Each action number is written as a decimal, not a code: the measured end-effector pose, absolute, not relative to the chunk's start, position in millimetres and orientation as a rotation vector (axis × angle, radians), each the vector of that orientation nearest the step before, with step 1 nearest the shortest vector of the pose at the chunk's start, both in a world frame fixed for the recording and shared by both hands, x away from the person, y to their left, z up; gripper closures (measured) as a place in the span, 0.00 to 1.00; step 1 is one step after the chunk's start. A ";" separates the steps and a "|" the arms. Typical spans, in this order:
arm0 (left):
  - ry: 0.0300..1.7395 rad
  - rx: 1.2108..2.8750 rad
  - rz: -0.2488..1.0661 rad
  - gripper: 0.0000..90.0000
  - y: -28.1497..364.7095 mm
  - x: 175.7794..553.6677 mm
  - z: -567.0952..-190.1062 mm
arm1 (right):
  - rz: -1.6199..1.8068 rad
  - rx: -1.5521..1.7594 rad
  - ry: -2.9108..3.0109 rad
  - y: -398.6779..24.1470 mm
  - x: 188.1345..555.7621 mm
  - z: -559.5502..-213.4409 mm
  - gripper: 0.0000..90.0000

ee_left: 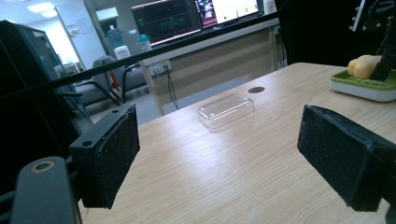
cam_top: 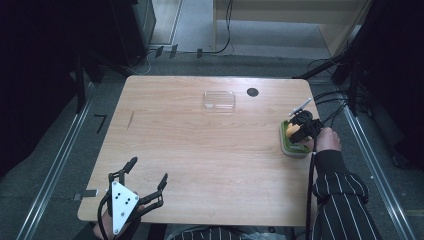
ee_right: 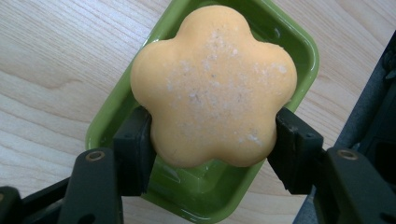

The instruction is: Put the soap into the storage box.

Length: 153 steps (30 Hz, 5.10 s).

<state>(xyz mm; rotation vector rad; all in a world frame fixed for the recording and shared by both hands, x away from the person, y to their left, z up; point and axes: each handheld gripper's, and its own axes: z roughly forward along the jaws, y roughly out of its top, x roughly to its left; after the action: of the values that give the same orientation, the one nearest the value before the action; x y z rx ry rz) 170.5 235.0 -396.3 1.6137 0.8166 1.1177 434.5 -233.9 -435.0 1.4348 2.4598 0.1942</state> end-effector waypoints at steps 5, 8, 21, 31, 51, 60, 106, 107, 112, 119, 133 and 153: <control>0.819 1.616 1.117 0.14 235.1 170.6 -396.1 | 0.177 1.434 2.463 -233.8 436.4 -437.5 0.45; 0.819 1.617 1.117 0.14 235.1 170.7 -396.1 | 0.175 1.430 2.469 -233.3 437.2 -438.8 0.45; 0.819 1.616 1.116 0.14 235.2 170.7 -396.1 | 0.154 1.429 2.480 -234.6 438.4 -442.6 0.45; 0.818 1.616 1.117 0.14 235.2 170.7 -396.2 | 0.147 1.431 2.485 -233.9 439.1 -446.3 0.45; 0.818 1.615 1.116 0.14 235.1 170.6 -396.1 | 0.130 1.411 2.499 -234.5 439.9 -451.1 0.44; 0.818 1.612 1.116 0.14 235.1 170.6 -396.2 | 0.128 1.405 2.506 -233.6 439.7 -451.7 0.42; 0.809 1.605 1.116 0.14 233.8 170.8 -395.8 | 0.206 1.419 2.478 -229.7 412.6 -421.0 0.14; 0.812 1.605 1.117 0.14 234.2 170.8 -395.8 | 0.212 1.412 2.481 -228.1 411.0 -419.5 0.13; 0.808 1.606 1.114 0.14 233.6 171.0 -395.9 | 0.229 1.380 2.514 -218.9 400.2 -413.3 0.08; 0.806 1.607 1.113 0.14 233.1 171.5 -395.8 | 0.243 1.332 2.567 -205.6 384.2 -410.0 0.06; 0.796 1.615 1.101 0.14 231.0 174.5 -395.8 | 0.223 1.213 2.641 -181.9 339.3 -418.6 0.06; 0.787 1.619 1.103 0.14 229.0 175.5 -395.7 | 0.170 1.083 2.743 -167.9 287.7 -456.3 0.06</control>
<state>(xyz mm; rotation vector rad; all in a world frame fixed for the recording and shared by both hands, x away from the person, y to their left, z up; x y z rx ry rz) 175.5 229.0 -395.7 1.6193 0.7869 1.1026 287.7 -167.9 -456.3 1.0830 2.7426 0.1702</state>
